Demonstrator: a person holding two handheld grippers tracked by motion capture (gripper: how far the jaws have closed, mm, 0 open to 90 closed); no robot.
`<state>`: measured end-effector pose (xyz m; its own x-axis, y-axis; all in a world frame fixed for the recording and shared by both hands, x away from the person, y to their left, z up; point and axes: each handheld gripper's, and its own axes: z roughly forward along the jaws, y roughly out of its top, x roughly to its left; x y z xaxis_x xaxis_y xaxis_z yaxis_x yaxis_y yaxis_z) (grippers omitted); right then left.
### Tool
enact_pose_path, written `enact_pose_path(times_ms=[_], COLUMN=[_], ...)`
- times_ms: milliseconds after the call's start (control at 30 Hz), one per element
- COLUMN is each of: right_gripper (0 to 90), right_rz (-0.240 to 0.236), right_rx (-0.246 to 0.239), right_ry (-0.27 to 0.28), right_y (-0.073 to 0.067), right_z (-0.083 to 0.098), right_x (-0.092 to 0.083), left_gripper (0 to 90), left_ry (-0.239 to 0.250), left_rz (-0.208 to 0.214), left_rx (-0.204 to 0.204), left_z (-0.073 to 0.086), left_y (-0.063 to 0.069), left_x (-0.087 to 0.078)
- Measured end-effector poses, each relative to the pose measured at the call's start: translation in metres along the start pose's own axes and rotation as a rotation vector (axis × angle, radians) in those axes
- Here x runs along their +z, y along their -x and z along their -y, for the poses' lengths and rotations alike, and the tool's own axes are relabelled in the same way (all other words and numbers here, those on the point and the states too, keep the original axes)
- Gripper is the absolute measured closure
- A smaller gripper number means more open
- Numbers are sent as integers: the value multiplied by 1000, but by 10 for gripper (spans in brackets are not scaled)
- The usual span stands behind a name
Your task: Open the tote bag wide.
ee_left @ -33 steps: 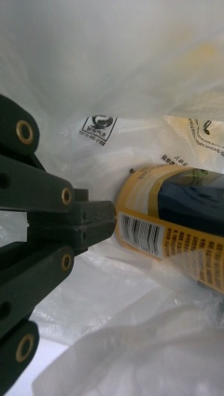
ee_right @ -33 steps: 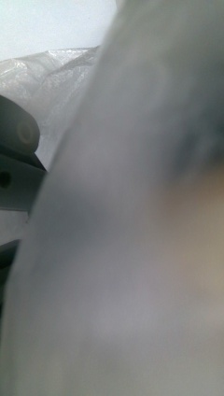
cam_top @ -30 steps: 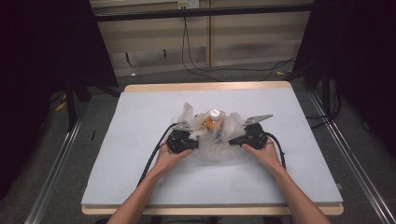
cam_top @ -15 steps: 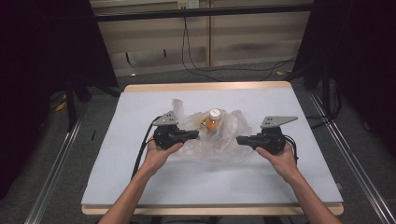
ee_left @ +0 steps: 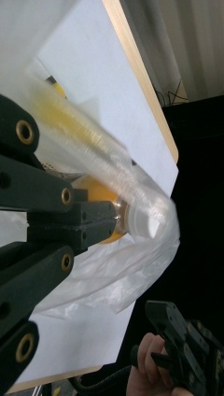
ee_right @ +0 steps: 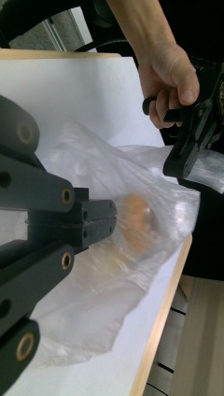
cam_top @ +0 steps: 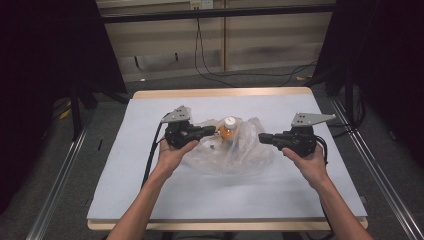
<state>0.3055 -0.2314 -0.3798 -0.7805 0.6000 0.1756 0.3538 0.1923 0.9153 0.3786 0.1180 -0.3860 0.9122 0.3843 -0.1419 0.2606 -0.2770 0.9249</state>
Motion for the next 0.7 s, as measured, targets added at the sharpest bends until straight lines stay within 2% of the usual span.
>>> enact_pose_path(times_ms=[133,200,233,300,400,433,533,567,600,700], right_gripper=[900,900,900,900,900,900,900,900,900,900], right_rz=[-21,-29,-29,-19,3,11,17,30,30,52], right_rx=[-8,-16,-16,-15,11,34,37,52,52,79], right_ry=[5,-4,-4,-23,-80,-102,-117,-129,-129,-151], right_y=[-1,3,3,10,26,35,40,47,47,60], right_z=[-12,-21,-21,-22,-10,-2,2,6,6,15], right_x=[9,26,26,40,62,74,83,91,91,99], left_gripper=[900,900,900,900,900,900,900,900,900,900], left_ry=[18,19,15,-4,-62,-80,-106,-127,-127,-175], left_rz=[-2,-11,-21,-31,-51,-54,-63,-69,-69,-74], left_rx=[-7,-15,-17,-27,-52,-67,-89,-97,-97,-88], left_z=[-7,-10,-11,-11,-2,4,11,15,15,25], left_y=[-5,-9,-12,-17,-26,-31,-38,-40,-40,-42], left_x=[4,7,9,14,26,31,40,46,46,53])
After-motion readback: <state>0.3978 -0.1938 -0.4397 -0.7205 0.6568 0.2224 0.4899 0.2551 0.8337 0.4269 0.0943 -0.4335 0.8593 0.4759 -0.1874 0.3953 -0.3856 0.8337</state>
